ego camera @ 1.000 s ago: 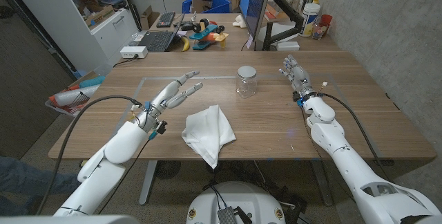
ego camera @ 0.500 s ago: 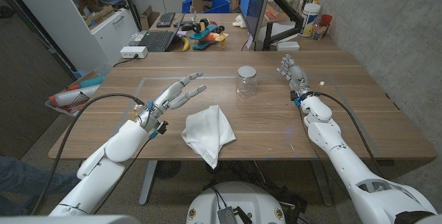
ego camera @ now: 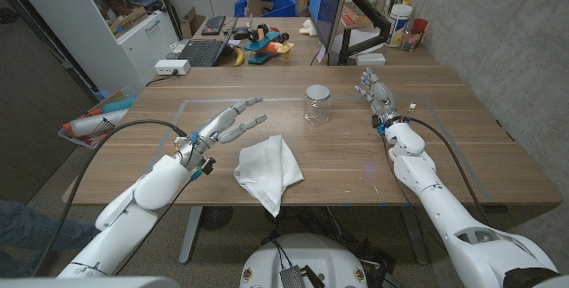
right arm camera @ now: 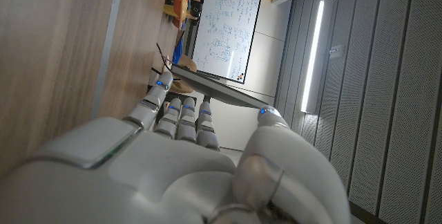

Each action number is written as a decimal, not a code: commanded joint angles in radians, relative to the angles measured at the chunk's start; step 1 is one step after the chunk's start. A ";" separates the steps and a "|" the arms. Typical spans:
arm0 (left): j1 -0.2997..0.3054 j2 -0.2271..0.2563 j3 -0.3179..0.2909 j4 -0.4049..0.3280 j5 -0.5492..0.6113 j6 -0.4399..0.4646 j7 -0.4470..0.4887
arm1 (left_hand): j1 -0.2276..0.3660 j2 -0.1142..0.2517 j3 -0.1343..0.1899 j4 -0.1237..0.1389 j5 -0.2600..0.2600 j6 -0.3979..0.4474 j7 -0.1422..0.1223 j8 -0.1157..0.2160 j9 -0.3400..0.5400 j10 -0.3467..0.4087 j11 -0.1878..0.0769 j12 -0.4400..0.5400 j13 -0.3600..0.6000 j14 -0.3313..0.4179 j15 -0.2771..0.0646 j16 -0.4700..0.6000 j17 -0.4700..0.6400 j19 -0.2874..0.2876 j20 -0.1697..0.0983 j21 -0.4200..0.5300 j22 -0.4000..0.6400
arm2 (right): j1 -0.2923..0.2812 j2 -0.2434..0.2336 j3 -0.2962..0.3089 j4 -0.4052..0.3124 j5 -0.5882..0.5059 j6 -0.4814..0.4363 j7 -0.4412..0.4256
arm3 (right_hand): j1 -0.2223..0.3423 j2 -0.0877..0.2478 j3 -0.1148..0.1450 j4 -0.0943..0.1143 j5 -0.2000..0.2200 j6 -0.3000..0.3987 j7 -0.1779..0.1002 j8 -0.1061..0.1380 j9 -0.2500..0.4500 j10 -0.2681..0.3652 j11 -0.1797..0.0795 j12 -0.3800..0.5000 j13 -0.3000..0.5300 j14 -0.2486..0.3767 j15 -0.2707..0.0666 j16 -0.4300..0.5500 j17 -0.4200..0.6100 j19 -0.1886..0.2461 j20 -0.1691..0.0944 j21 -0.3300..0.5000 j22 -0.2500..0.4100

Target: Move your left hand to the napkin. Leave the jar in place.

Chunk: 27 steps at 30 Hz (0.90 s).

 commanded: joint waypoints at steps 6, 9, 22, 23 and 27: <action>0.027 0.026 -0.002 -0.026 0.098 0.017 0.036 | 0.007 0.001 0.002 -0.009 -0.003 0.010 -0.003 -0.003 0.003 0.003 -0.006 0.004 0.000 0.003 0.001 0.004 0.002 0.006 0.004 -0.009 0.004 | 0.011 0.012 0.001 0.018 -0.004 0.016 0.010 | -0.005 0.008 0.000 -0.007 -0.001 0.010 0.002 0.000 0.000 0.008 0.002 -0.001 0.000 0.009 0.003 0.006 -0.002 0.012 -0.002 -0.007 0.002; 0.029 0.032 0.004 -0.030 0.133 0.022 0.049 | 0.007 0.002 0.002 -0.009 -0.003 0.010 -0.004 -0.003 0.003 0.004 -0.007 0.005 0.000 0.003 0.000 0.004 0.002 0.006 0.005 -0.011 0.004 | 0.014 0.014 0.001 0.022 -0.003 0.018 0.012 | -0.005 0.008 0.000 -0.007 -0.001 0.010 0.002 0.000 0.000 0.008 0.000 -0.001 0.001 0.009 0.003 0.006 -0.003 0.012 -0.002 -0.008 0.002; 0.030 0.061 0.043 -0.039 0.236 0.052 0.093 | 0.007 0.005 0.003 -0.011 -0.003 0.015 -0.007 -0.003 0.003 0.005 -0.009 0.004 0.000 0.003 -0.002 0.003 0.003 0.009 0.005 -0.017 0.004 | 0.014 0.012 0.004 0.025 -0.005 0.015 0.017 | -0.006 0.009 0.000 -0.009 -0.001 0.011 0.002 0.000 0.000 0.009 -0.002 -0.001 0.001 0.009 0.002 0.006 -0.005 0.015 -0.002 -0.013 0.002; 0.030 0.063 0.047 -0.040 0.240 0.055 0.094 | 0.007 0.005 0.003 -0.011 -0.003 0.015 -0.008 -0.003 0.003 0.006 -0.010 0.005 0.000 0.003 -0.002 0.003 0.003 0.009 0.005 -0.017 0.005 | 0.014 0.012 0.004 0.025 -0.006 0.015 0.017 | -0.006 0.009 0.000 -0.009 -0.001 0.011 0.002 -0.001 0.000 0.009 -0.002 -0.002 0.001 0.008 0.002 0.005 -0.005 0.015 -0.002 -0.014 0.002; 0.028 0.072 0.061 -0.042 0.251 0.064 0.096 | 0.007 0.006 0.003 -0.012 -0.004 0.016 -0.008 -0.003 0.003 0.005 -0.011 0.004 0.000 0.004 -0.003 0.003 0.003 0.010 0.005 -0.019 0.005 | 0.013 0.010 0.005 0.026 -0.005 0.013 0.020 | -0.006 0.009 0.000 -0.010 -0.001 0.010 0.002 -0.001 0.000 0.008 -0.002 -0.002 0.001 0.009 0.002 0.006 -0.006 0.015 -0.001 -0.016 0.002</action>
